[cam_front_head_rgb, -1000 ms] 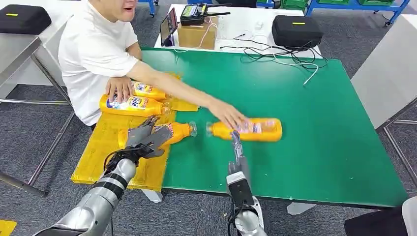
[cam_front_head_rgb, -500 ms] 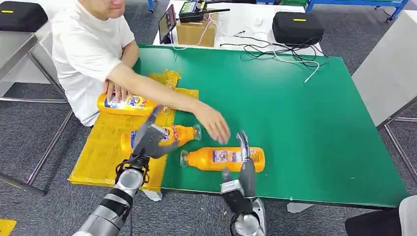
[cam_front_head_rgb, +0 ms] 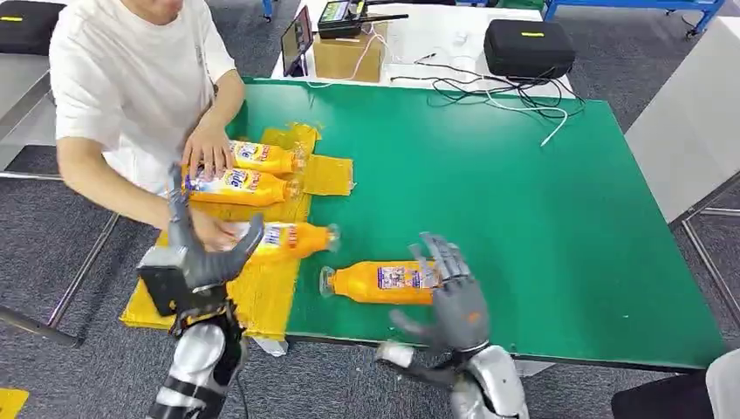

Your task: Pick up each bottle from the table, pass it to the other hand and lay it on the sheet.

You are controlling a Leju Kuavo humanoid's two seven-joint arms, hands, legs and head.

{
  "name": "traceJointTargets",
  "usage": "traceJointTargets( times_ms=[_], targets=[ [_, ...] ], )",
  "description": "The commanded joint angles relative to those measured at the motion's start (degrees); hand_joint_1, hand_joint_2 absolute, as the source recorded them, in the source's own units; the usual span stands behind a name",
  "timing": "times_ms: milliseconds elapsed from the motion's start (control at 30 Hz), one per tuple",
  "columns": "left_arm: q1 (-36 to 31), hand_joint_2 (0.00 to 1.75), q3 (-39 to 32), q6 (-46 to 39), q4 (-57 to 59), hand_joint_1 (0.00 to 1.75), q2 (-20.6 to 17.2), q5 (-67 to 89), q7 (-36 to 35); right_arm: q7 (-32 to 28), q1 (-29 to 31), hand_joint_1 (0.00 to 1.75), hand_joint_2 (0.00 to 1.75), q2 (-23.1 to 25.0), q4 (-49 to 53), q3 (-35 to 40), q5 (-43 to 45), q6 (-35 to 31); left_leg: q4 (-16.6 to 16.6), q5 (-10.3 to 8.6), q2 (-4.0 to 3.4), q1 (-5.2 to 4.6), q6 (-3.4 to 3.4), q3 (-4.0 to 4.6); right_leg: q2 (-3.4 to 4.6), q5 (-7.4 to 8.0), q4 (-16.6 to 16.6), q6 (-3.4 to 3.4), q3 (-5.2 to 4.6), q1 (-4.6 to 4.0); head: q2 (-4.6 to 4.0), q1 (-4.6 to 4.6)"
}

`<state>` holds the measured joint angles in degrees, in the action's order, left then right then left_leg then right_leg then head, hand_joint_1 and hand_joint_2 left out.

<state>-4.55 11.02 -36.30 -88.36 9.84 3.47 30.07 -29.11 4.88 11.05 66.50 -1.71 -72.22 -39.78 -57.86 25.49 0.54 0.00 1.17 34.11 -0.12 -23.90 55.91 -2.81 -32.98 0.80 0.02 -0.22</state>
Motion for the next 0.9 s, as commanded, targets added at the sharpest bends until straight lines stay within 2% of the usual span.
traceJointTargets(
  times_ms=[33,67,100,233,533,800,900],
  targets=[
    [2.37,1.75,-0.87,0.59,-0.14,0.0,-0.29,1.32,0.3,7.55,17.46,0.0,1.75,-11.46,-28.47,8.04,3.85,0.52,0.04,0.01,-0.34,-0.01,-0.04,-0.16,0.3,0.11,-0.08,0.08,0.11,-0.01,0.0,0.02],
    [2.35,1.75,-0.79,0.59,-0.06,0.0,-0.18,1.32,0.3,7.56,17.81,0.0,1.75,-11.64,-28.49,8.13,3.86,0.69,0.06,0.03,-0.38,0.03,-0.07,-0.2,0.34,0.1,-0.09,0.12,0.14,-0.05,0.0,0.0],
    [2.02,1.75,-0.34,0.91,0.84,0.0,-0.42,2.06,-0.08,7.14,18.94,0.0,1.75,-11.66,-29.26,8.58,7.74,3.87,0.09,0.02,-0.5,0.02,-0.08,-0.25,0.44,0.15,-0.11,0.13,0.14,-0.05,-0.02,0.0],
    [0.68,1.75,-1.14,-1.73,3.66,0.0,0.54,5.37,0.49,9.48,22.76,0.0,1.75,-12.75,-31.28,13.8,10.38,10.51,0.03,-0.06,-0.21,-0.06,-0.03,-0.14,0.13,0.14,0.01,0.02,0.04,0.01,-0.02,0.0],
    [-0.81,1.75,0.16,-2.0,3.82,0.0,0.65,6.83,1.25,7.55,23.91,0.0,1.75,-10.17,-35.09,20.18,10.51,11.98,0.0,-0.06,-0.15,-0.02,0.01,-0.12,0.1,0.11,0.02,-0.07,0.06,-0.02,-0.02,-0.02],
    [-1.44,1.75,1.32,-1.69,4.33,0.0,0.54,7.12,1.17,8.74,25.05,0.0,1.75,-10.13,-37.01,25.09,7.43,10.12,-0.01,-0.08,-0.1,-0.02,-0.01,-0.05,0.05,0.11,0.03,-0.04,0.0,-0.01,-0.02,0.0],
    [-1.64,1.75,1.93,-1.59,4.57,0.0,0.53,7.16,1.12,9.0,26.35,0.0,1.75,-9.07,-38.66,27.29,7.78,13.27,-0.01,-0.08,-0.09,-0.02,-0.01,-0.04,0.03,0.11,0.03,-0.04,-0.01,-0.02,0.0,0.0]
  ],
)
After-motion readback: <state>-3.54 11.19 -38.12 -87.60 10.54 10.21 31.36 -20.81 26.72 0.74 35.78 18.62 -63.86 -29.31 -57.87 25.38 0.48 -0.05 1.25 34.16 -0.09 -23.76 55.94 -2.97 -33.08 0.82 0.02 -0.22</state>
